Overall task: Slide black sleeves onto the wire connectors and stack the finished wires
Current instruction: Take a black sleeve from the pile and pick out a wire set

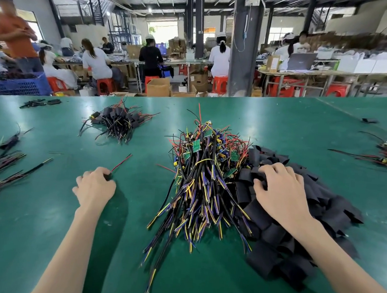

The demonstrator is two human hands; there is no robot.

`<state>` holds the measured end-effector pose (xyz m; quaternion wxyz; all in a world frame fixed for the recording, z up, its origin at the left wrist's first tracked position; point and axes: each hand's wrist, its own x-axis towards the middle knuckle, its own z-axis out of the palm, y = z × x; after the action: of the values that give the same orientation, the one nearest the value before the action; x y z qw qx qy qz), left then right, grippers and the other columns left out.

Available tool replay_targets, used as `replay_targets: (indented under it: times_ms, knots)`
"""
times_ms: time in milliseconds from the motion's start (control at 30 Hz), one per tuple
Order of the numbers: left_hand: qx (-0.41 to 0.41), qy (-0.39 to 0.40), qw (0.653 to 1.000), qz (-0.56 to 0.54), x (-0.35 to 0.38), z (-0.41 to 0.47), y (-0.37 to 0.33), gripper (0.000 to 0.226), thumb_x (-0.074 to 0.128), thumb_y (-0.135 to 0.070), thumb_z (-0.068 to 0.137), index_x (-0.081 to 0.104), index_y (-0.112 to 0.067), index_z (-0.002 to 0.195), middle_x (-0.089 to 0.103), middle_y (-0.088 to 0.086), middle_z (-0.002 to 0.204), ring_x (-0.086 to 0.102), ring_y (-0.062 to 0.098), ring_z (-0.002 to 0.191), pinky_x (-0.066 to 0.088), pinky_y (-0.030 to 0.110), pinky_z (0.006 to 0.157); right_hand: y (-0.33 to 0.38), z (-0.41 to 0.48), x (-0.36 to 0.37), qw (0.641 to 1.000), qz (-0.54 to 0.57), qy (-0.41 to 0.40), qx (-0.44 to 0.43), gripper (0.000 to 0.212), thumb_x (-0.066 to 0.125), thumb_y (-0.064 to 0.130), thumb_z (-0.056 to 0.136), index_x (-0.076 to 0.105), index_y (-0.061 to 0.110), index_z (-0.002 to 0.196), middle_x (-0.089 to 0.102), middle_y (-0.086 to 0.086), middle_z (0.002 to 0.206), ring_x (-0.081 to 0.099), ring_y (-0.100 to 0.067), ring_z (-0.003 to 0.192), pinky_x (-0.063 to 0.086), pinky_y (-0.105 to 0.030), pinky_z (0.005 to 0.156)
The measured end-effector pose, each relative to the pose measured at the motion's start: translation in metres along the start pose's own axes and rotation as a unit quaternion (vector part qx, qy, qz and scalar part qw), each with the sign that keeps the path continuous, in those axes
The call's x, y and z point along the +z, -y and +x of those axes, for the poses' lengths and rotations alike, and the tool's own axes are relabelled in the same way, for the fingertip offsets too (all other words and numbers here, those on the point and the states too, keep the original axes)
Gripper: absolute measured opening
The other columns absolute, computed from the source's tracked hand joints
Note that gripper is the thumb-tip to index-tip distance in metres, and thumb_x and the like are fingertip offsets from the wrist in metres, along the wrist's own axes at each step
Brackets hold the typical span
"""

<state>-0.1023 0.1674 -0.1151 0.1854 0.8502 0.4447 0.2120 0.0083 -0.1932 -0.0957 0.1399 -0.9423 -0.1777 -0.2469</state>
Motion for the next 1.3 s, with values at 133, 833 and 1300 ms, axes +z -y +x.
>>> replay_targets:
  times_ms: [133,833,1300]
  knots:
    - [0.109,-0.09,0.974,-0.174,-0.015,-0.022,-0.057,0.025,0.055,-0.01,0.088,0.066,-0.013,0.11,0.061,0.015,0.117,0.051,0.033,0.111,0.036,0.035,0.097,0.0,0.0,-0.001,0.999,-0.011,0.038,-0.004,0.034,0.056,0.037,0.086,0.06,0.019,0.115,0.054,-0.002,0.113,0.045,-0.026,0.11,0.034,-0.04,0.09]
    - [0.191,0.069,0.872,-0.446,-0.037,-0.077,-0.199,0.015,0.049,-0.012,0.096,0.062,-0.011,0.103,0.063,-0.001,0.083,0.063,0.002,0.054,0.052,0.019,0.064,-0.005,-0.001,0.01,0.997,-0.023,0.053,-0.057,0.024,0.049,0.045,0.092,0.049,0.024,0.105,0.055,0.008,0.112,0.045,-0.02,0.11,0.032,-0.037,0.088]
    - [0.421,-0.147,0.893,0.068,-0.068,-0.082,-0.146,0.033,0.031,-0.042,0.1,0.054,-0.019,0.102,0.049,0.002,0.089,0.057,0.027,0.078,0.034,0.032,0.057,-0.007,0.0,0.016,0.989,-0.045,0.067,-0.122,0.028,0.044,0.042,0.095,0.056,0.033,0.118,0.05,0.013,0.132,0.037,-0.015,0.128,0.01,-0.048,0.108]
